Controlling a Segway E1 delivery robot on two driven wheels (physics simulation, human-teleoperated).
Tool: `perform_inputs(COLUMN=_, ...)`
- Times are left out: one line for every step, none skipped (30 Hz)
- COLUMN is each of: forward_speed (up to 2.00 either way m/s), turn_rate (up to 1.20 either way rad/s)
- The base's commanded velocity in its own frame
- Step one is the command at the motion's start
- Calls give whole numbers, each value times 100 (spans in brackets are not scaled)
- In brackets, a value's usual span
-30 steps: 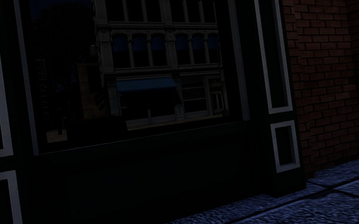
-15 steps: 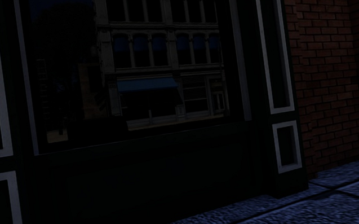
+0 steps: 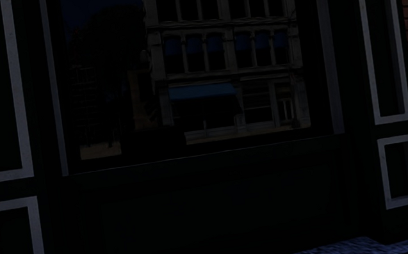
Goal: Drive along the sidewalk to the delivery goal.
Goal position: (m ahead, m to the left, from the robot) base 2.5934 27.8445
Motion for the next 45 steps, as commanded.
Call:
perform_inputs(forward_speed=54, turn_rate=57)
perform_inputs(forward_speed=54, turn_rate=59)
perform_inputs(forward_speed=54, turn_rate=64)
perform_inputs(forward_speed=54, turn_rate=64)
perform_inputs(forward_speed=54, turn_rate=65)
perform_inputs(forward_speed=54, turn_rate=66)
perform_inputs(forward_speed=54, turn_rate=66)
perform_inputs(forward_speed=54, turn_rate=66)
perform_inputs(forward_speed=54, turn_rate=66)
perform_inputs(forward_speed=54, turn_rate=66)
perform_inputs(forward_speed=54, turn_rate=68)
perform_inputs(forward_speed=54, turn_rate=69)
perform_inputs(forward_speed=54, turn_rate=70)
perform_inputs(forward_speed=54, turn_rate=70)
perform_inputs(forward_speed=54, turn_rate=70)
perform_inputs(forward_speed=54, turn_rate=70)
perform_inputs(forward_speed=54, turn_rate=70)
perform_inputs(forward_speed=54, turn_rate=70)
perform_inputs(forward_speed=54, turn_rate=70)
perform_inputs(forward_speed=54, turn_rate=71)
perform_inputs(forward_speed=54, turn_rate=71)
perform_inputs(forward_speed=54, turn_rate=71)
perform_inputs(forward_speed=54, turn_rate=71)
perform_inputs(forward_speed=54, turn_rate=71)
perform_inputs(forward_speed=54, turn_rate=71)
perform_inputs(forward_speed=54, turn_rate=71)
perform_inputs(forward_speed=54, turn_rate=71)
perform_inputs(forward_speed=54, turn_rate=71)
perform_inputs(forward_speed=54, turn_rate=71)
perform_inputs(forward_speed=54, turn_rate=71)
perform_inputs(forward_speed=54, turn_rate=72)
perform_inputs(forward_speed=54, turn_rate=72)
perform_inputs(forward_speed=54, turn_rate=72)
perform_inputs(forward_speed=45, turn_rate=59)
perform_inputs(forward_speed=45, turn_rate=59)
perform_inputs(forward_speed=0, turn_rate=5)
perform_inputs(forward_speed=0, turn_rate=0)
perform_inputs(forward_speed=0, turn_rate=0)
perform_inputs(forward_speed=0, turn_rate=0)
perform_inputs(forward_speed=0, turn_rate=0)
perform_inputs(forward_speed=0, turn_rate=0)
perform_inputs(forward_speed=0, turn_rate=0)
perform_inputs(forward_speed=0, turn_rate=0)
perform_inputs(forward_speed=0, turn_rate=0)
perform_inputs(forward_speed=0, turn_rate=0)
